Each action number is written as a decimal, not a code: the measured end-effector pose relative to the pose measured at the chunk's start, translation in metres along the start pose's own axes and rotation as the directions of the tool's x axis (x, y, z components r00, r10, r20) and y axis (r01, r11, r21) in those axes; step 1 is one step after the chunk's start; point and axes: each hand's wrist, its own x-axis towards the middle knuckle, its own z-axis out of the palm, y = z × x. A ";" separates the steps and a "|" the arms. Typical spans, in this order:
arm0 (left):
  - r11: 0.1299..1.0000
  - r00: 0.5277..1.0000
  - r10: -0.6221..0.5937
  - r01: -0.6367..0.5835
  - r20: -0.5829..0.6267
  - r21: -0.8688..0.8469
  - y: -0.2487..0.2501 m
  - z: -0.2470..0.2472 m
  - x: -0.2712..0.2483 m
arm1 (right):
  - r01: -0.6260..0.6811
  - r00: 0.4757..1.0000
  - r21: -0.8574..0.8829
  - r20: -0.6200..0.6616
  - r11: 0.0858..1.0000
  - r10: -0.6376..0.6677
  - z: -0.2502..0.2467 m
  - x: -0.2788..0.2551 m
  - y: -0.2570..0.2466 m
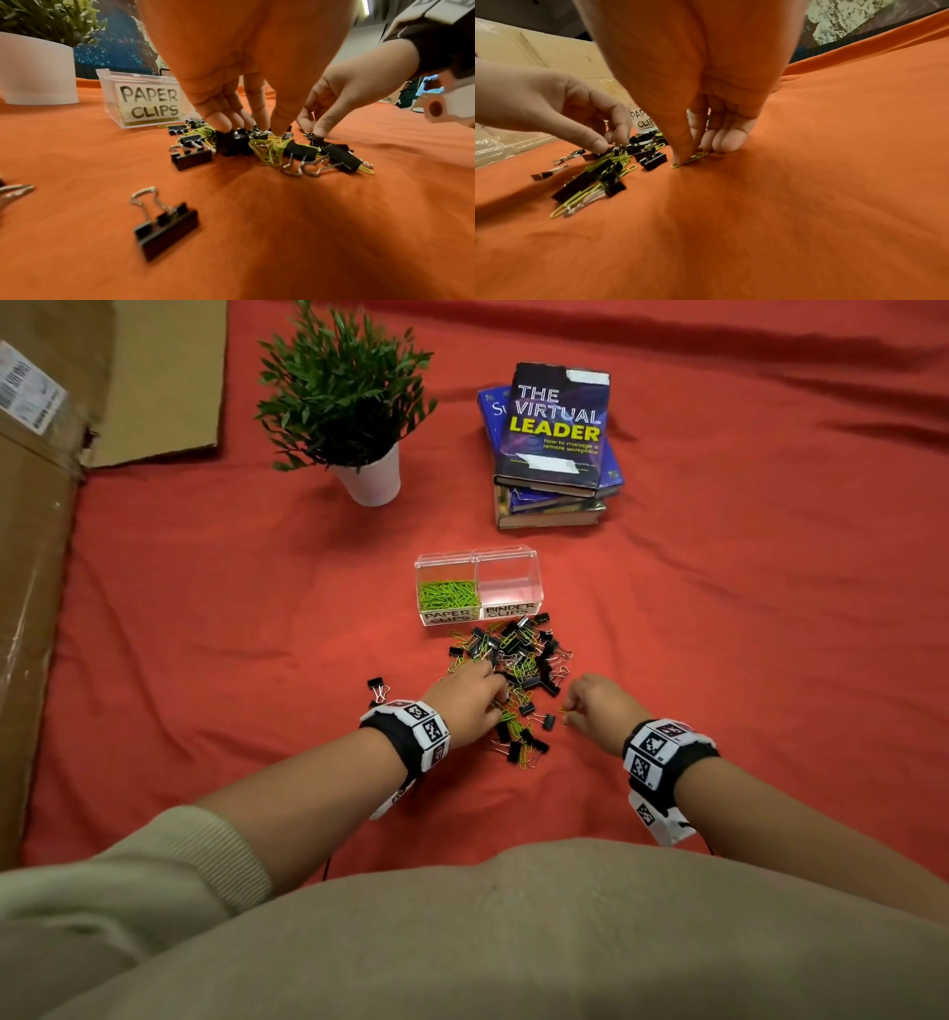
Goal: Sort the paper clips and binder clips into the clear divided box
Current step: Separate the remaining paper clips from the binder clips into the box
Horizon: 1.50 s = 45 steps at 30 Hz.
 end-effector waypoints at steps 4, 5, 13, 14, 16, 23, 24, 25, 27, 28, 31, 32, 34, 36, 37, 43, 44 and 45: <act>0.999 0.999 -0.046 0.047 0.008 -0.022 -0.008 0.001 -0.007 | 0.045 0.999 -0.048 -0.024 0.998 -0.046 0.004 -0.006 0.003; 0.998 0.998 -0.061 0.061 0.006 -0.022 -0.011 0.001 -0.009 | 0.055 0.998 -0.056 -0.031 0.997 -0.057 0.005 -0.007 0.003; 0.997 0.995 -0.078 0.078 -0.060 0.002 0.002 0.005 -0.012 | 0.097 0.995 -0.159 0.010 0.983 -0.097 0.003 -0.009 0.008; 0.997 0.995 -0.078 0.079 -0.058 0.006 0.007 0.008 -0.010 | 0.092 0.996 -0.180 0.022 0.979 -0.089 0.003 -0.009 0.007; 0.995 0.994 -0.091 0.092 -0.055 0.023 0.013 0.011 -0.005 | 0.087 0.996 -0.212 0.039 0.973 -0.080 0.003 -0.012 0.004; 0.984 0.995 -0.094 0.096 -0.019 0.148 0.028 0.014 -0.002 | 0.072 0.997 -0.282 0.057 0.957 -0.058 0.005 -0.014 -0.007; 0.982 0.995 -0.095 0.095 -0.007 0.162 0.030 0.015 -0.003 | 0.060 0.997 -0.249 0.056 0.967 -0.048 0.005 -0.012 -0.006; 0.980 0.995 -0.101 0.099 0.002 0.172 0.032 0.015 -0.003 | 0.035 0.998 -0.191 0.050 0.981 -0.026 0.004 -0.011 -0.005; 0.977 0.993 -0.122 0.119 0.002 0.179 0.036 0.016 -0.004 | -0.027 1.000 0.007 0.008 1.000 0.027 0.002 -0.010 -0.001; 0.976 0.991 -0.136 0.134 -0.002 0.174 0.037 0.017 -0.004 | -0.050 0.998 0.126 -0.016 0.991 0.053 0.000 -0.010 0.001; 0.973 0.985 -0.170 0.169 -0.009 0.159 0.037 0.019 -0.004 | -0.109 0.992 0.453 -0.002 0.885 0.123 -0.008 -0.009 0.004; 0.971 0.985 -0.173 0.172 -0.007 0.166 0.036 0.020 -0.004 | -0.139 0.988 0.545 0.026 0.827 0.149 -0.012 -0.008 0.002; 0.967 0.986 -0.168 0.164 0.001 0.195 0.035 0.022 -0.004 | -0.203 0.976 0.753 0.103 0.626 0.193 -0.019 -0.008 -0.003; 0.965 0.987 -0.157 0.149 0.019 0.217 0.034 0.022 -0.003 | -0.253 0.963 0.904 0.202 0.344 0.179 -0.024 -0.009 -0.011; 0.965 0.988 -0.152 0.142 0.026 0.222 0.034 0.021 -0.002 | -0.271 0.958 0.929 0.235 0.253 0.163 -0.026 -0.009 -0.015; 0.972 0.991 -0.131 0.125 0.014 0.200 0.024 0.018 0.001 | -0.214 0.976 0.678 0.165 0.703 0.139 -0.011 0.001 -0.041; 0.976 0.991 -0.132 0.127 0.020 0.176 0.020 0.015 0.002 | -0.153 0.987 0.498 0.125 0.853 0.104 -0.005 0.002 -0.043; 0.980 0.990 -0.139 0.134 0.028 0.145 0.016 0.012 0.003 | -0.094 0.993 0.323 0.102 0.942 0.064 0.001 0.002 -0.044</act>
